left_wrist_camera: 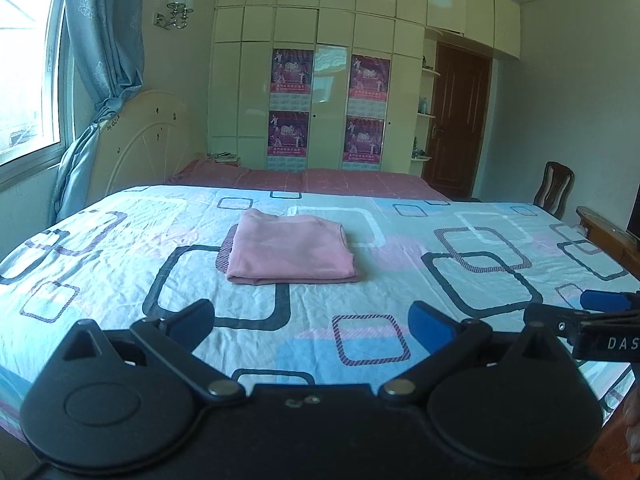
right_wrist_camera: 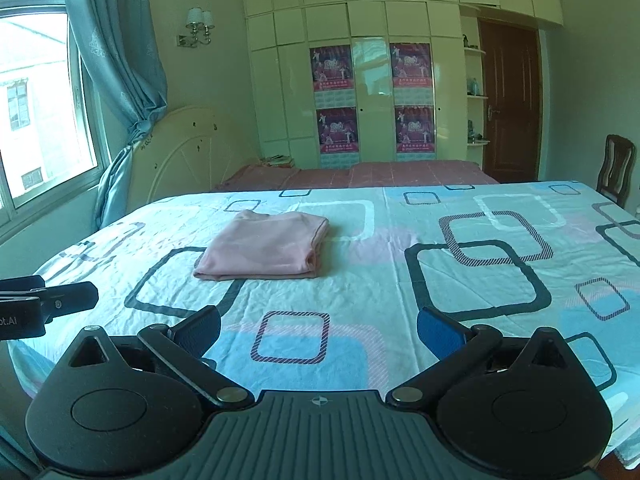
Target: Fold small clothes
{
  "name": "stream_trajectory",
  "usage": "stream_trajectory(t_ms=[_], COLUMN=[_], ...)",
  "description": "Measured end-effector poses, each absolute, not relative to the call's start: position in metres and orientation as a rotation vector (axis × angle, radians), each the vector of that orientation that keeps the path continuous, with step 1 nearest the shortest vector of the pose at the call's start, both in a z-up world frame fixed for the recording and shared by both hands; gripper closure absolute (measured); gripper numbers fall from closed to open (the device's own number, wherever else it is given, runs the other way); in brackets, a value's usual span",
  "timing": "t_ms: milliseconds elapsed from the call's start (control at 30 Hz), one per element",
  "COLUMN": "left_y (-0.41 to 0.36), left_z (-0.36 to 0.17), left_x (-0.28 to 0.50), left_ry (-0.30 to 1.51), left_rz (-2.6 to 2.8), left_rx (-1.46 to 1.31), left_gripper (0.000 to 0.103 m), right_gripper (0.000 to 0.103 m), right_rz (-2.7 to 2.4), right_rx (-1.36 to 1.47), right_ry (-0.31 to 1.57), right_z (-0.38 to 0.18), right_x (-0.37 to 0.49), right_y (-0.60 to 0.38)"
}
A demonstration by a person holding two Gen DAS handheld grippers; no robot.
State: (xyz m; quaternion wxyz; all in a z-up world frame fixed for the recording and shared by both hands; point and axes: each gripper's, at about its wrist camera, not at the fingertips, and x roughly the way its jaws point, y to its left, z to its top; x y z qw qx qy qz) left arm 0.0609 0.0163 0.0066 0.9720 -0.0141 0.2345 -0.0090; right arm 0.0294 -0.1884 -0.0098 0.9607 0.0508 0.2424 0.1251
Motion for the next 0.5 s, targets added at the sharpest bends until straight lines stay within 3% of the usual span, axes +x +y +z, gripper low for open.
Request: stream_trajectory(t_ms=[500], left_y=[0.0070], left_z=[0.0117], left_x=[0.0536], left_ry=[0.442], left_rz=[-0.028], left_rx=[0.005], left_gripper=[0.000], right_gripper=[0.000], right_rz=[0.234], right_rx=[0.084], right_ry=[0.466], right_z=[-0.0012], right_x=[0.0274], right_y=[-0.1939])
